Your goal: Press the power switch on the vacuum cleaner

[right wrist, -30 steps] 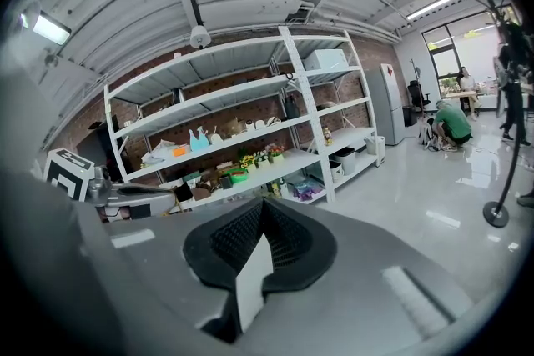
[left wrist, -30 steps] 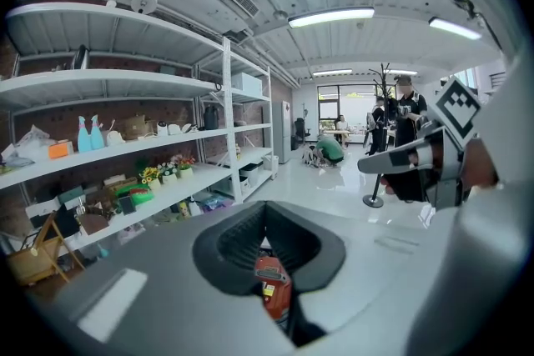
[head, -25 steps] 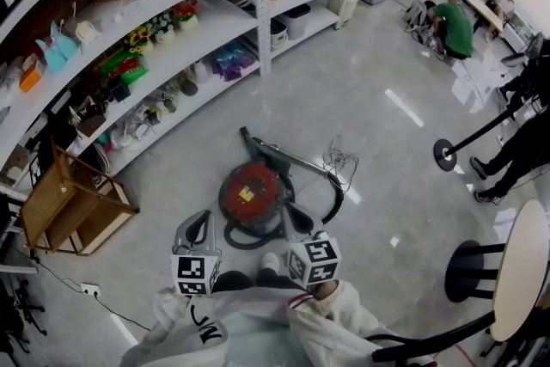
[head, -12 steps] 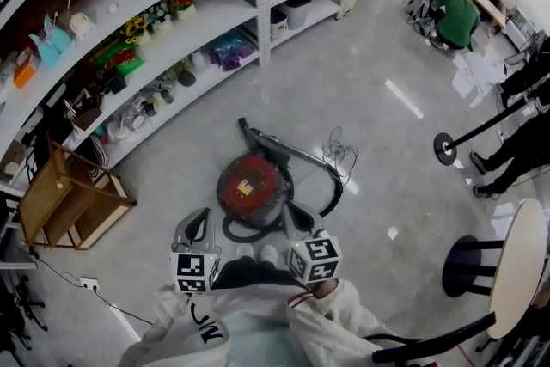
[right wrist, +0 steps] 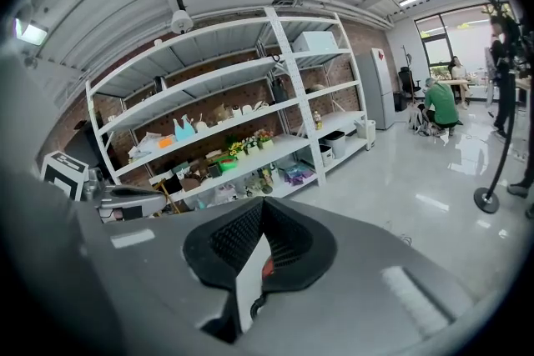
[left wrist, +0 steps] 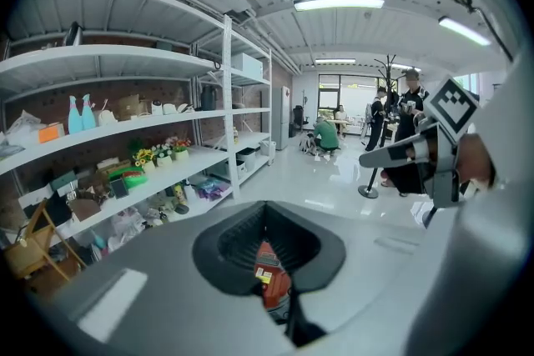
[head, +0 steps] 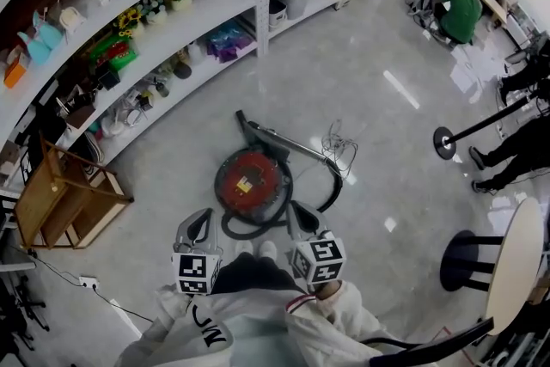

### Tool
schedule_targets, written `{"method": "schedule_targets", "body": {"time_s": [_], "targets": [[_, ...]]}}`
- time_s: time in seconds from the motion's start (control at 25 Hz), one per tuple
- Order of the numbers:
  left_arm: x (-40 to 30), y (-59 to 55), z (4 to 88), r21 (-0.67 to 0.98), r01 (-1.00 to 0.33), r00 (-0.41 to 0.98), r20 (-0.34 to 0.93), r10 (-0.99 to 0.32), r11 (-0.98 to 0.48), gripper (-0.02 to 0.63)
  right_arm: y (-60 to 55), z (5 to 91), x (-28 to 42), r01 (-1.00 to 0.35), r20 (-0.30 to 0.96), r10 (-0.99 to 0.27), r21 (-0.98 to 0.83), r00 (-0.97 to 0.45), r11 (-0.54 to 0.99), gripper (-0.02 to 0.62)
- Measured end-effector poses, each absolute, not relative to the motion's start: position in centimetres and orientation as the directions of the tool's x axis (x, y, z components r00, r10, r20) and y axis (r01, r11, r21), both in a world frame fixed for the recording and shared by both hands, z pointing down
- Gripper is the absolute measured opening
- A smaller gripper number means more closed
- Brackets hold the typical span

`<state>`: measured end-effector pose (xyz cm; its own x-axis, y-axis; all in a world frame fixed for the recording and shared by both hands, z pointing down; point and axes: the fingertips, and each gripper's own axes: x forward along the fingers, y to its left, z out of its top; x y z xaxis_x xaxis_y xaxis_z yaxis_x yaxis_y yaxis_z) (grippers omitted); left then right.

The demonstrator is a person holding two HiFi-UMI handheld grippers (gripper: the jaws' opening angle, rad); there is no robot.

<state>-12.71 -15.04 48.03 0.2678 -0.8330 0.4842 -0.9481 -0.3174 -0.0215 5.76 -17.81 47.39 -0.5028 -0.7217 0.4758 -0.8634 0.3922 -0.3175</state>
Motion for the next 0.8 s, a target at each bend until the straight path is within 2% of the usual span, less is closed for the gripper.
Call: {"method": "schedule_targets", "body": {"time_s": [0.8], "targets": [[-12.8, -16.6, 55.4, 0.035, -0.926, 0.327, 0.570, -0.753, -0.376, 0.000, -17.9, 52.9, 5.0, -0.895, 0.557, -0.703, -0.322, -0.442, 0.308, 0.000]]}}
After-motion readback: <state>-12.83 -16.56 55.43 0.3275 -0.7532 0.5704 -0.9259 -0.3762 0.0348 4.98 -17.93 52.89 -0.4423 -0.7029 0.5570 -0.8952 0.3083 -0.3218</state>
